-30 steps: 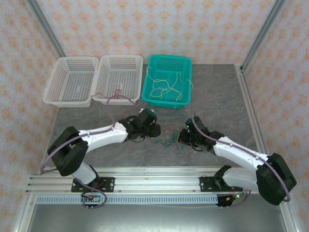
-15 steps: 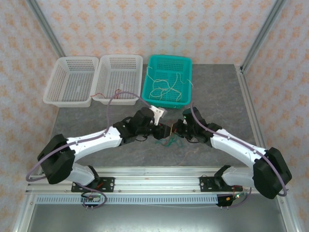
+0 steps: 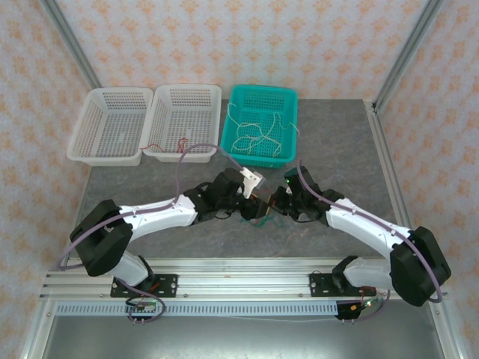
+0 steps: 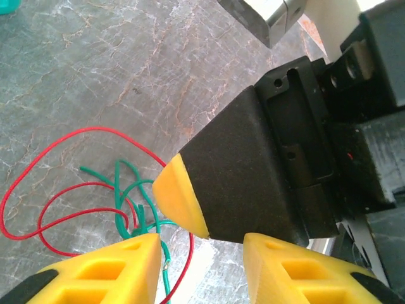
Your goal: Untangle the cables
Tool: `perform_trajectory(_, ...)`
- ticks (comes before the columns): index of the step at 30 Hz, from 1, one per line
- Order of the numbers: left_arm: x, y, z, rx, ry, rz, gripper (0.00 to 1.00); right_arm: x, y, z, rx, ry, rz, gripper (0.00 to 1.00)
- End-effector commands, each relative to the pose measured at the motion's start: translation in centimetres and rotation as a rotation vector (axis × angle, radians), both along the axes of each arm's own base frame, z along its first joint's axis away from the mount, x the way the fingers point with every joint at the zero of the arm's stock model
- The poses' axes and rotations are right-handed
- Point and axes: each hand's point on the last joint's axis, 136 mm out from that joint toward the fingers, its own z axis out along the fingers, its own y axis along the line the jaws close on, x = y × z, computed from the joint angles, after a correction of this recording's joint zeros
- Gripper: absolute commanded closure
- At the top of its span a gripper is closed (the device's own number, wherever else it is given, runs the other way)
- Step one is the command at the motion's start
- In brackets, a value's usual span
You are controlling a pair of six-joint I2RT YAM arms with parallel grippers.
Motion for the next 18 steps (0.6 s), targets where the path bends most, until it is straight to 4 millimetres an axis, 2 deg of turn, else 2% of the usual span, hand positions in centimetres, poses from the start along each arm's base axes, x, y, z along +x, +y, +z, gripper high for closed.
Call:
perform_trajectory(1, -1.3, 1.3, -0.6, 0.025, -0.035, -0.056, 0.57, 0.8, 0.6, 1.9, 0.102, -0.026, 0.000, 1.00)
perform_trajectory(5, -1.6, 1.1, 0.1, 0.007, -0.070, -0.094, 0.49, 0.4, 1.7, 2.2, 0.133, -0.015, 0.076, 1.00)
perform_trajectory(10, -0.6, -0.3, 0.6, -0.012, -0.081, -0.105, 0.44, 0.2, 2.3, 2.0, 0.153, 0.019, 0.103, 1.00)
perform_trajectory(15, 0.0, -1.0, -0.3, 0.014, -0.070, -0.109, 0.45, 0.0, 2.4, 2.4, 0.173, 0.009, 0.099, 1.00)
perform_trajectory(18, 0.1, -0.9, -1.0, 0.023, -0.058, -0.105, 0.55, 0.1, 2.2, 2.5, 0.170, 0.009, 0.087, 1.00)
